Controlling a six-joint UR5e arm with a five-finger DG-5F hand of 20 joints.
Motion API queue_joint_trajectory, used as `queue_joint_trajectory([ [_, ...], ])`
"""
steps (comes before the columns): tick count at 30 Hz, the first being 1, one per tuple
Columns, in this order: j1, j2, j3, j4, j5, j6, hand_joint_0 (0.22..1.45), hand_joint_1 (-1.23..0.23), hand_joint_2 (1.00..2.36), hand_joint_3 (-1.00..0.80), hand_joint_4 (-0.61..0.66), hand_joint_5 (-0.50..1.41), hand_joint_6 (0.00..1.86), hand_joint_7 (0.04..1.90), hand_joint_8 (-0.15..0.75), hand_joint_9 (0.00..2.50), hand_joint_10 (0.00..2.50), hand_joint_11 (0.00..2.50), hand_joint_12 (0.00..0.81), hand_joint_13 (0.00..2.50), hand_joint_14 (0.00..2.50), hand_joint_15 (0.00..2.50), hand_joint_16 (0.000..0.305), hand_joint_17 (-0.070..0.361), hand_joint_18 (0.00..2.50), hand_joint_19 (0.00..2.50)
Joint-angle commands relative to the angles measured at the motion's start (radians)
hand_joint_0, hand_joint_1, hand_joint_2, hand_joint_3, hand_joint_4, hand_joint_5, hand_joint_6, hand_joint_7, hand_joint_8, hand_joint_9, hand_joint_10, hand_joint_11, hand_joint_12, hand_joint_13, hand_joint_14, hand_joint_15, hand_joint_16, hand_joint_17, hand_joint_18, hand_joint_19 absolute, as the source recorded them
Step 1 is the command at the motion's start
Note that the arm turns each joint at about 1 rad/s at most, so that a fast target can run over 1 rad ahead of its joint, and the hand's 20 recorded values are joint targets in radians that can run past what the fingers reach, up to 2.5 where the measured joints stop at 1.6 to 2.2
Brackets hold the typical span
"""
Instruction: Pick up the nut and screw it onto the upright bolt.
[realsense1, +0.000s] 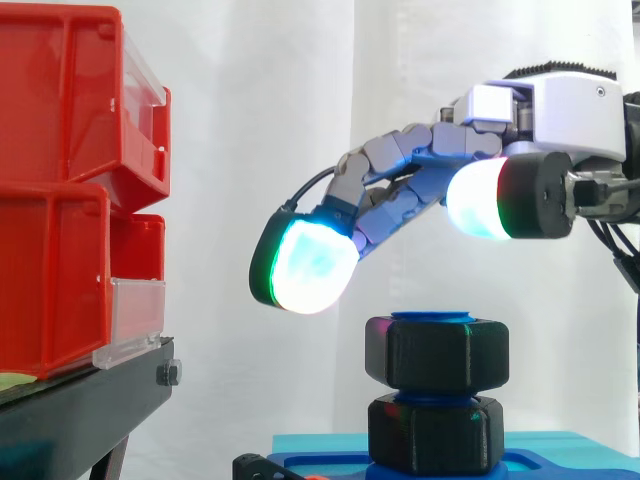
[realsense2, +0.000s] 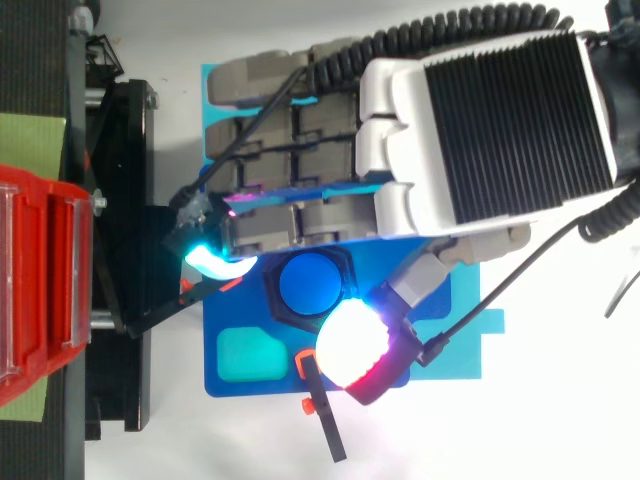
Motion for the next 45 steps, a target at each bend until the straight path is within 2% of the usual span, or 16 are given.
queue_joint_trajectory([
  [1, 0.007, 0.0, -0.014, 0.001, 0.004, 0.001, 0.5, -0.23, 1.0, -0.5, 0.13, -0.12, 0.5, 0.64, 0.166, 0.61, 0.0, 0.0, 0.214, 0.57, 0.0, 0.0, 0.027, 0.061, 0.26, 0.05],
  [5, 0.008, -0.001, -0.037, 0.012, 0.002, 0.001, 0.5, -0.23, 1.0, -0.5, 0.13, -0.13, 0.5, 0.64, 0.168, 0.6, 0.0, 0.0, 0.214, 0.57, 0.0, 0.0, 0.027, 0.061, 0.26, 0.05],
  [16, 0.005, 0.0, -0.037, 0.015, 0.004, 0.001, 0.5, -0.23, 1.0, -0.5, 0.15, -0.12, 0.5, 0.73, 0.172, 0.6, 0.0, 0.0, 0.218, 0.57, 0.0, 0.0, 0.027, 0.061, 0.26, 0.06],
  [24, 0.001, 0.0, -0.037, 0.015, 0.002, 0.001, 0.51, -0.23, 1.0, -0.5, 0.19, -0.08, 0.5, 0.95, 0.187, 0.6, 0.0, 0.0, 0.217, 0.59, 0.0, 0.0, 0.027, 0.06, 0.28, 0.08],
  [27, -0.001, 0.0, -0.037, 0.015, 0.001, 0.001, 0.51, -0.23, 1.0, -0.5, 0.21, -0.07, 0.5, 1.1, 0.19, 0.61, 0.0, 0.0, 0.216, 0.61, 0.0, 0.0, 0.026, 0.058, 0.31, 0.1],
  [38, -0.019, 0.0, -0.037, 0.013, -0.002, 0.001, 0.52, -0.28, 1.0, -0.5, 0.16, -0.02, 0.5, 1.46, 0.199, 0.68, 0.0, 0.0, 0.2, 0.67, 0.0, 0.0, 0.023, 0.052, 0.41, 0.14],
  [41, -0.024, 0.0, -0.037, 0.015, -0.005, 0.001, 0.52, -0.26, 1.0, -0.5, 0.15, -0.01, 0.5, 1.54, 0.203, 0.71, 0.0, 0.0, 0.193, 0.69, 0.0, 0.0, 0.023, 0.052, 0.43, 0.16],
  [45, -0.03, 0.0, -0.037, 0.016, -0.005, 0.001, 0.5, -0.24, 1.0, -0.5, 0.1, 0.02, 0.54, 1.56, 0.205, 0.8, 0.0, 0.0, 0.185, 0.76, 0.0, 0.0, 0.024, 0.054, 0.51, 0.18],
])
